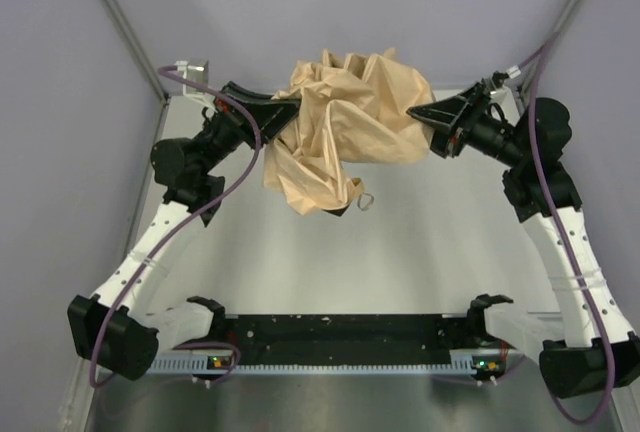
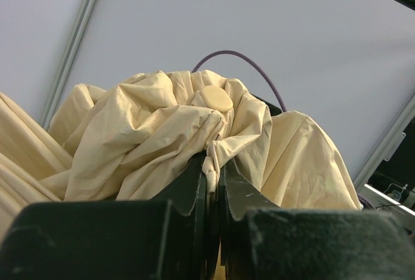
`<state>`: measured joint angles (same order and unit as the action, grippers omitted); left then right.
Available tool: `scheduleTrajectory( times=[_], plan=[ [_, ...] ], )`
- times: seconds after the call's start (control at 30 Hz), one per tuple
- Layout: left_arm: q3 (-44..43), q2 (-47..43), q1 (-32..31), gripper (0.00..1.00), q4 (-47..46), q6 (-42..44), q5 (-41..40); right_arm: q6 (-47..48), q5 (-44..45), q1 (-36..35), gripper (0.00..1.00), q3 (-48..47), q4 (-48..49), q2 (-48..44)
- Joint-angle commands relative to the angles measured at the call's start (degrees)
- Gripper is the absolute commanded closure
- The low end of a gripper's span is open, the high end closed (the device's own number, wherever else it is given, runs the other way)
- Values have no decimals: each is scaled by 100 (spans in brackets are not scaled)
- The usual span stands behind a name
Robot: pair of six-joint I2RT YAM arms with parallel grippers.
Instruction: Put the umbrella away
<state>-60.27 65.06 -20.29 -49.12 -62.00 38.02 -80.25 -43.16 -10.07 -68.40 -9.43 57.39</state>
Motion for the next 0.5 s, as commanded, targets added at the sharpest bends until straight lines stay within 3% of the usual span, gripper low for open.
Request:
scheduleTrajectory(
  times=[0.0,0.07,0.13,0.27,0.33,0.47],
  plan=[
    [-187,-54,25,100,-757,-76,-49,-359,0,-162,56,-524,1134,124],
    [-204,-107,17,100,-477,187,-180,-735,-9,-346,72,-648,1564,115],
    [-283,-107,25,100,-47,634,-277,-1351,122,-670,99,-692,2347,150],
    [-512,-72,25,100,711,1382,-795,-1283,518,-1531,100,-1516,2129,501],
    [-608,-2,34,100,755,1401,-1024,-1318,799,-1953,99,-1667,2252,659],
    [-679,104,34,100,396,981,-1393,-1169,1212,-2647,88,-1519,2322,844]
  ],
)
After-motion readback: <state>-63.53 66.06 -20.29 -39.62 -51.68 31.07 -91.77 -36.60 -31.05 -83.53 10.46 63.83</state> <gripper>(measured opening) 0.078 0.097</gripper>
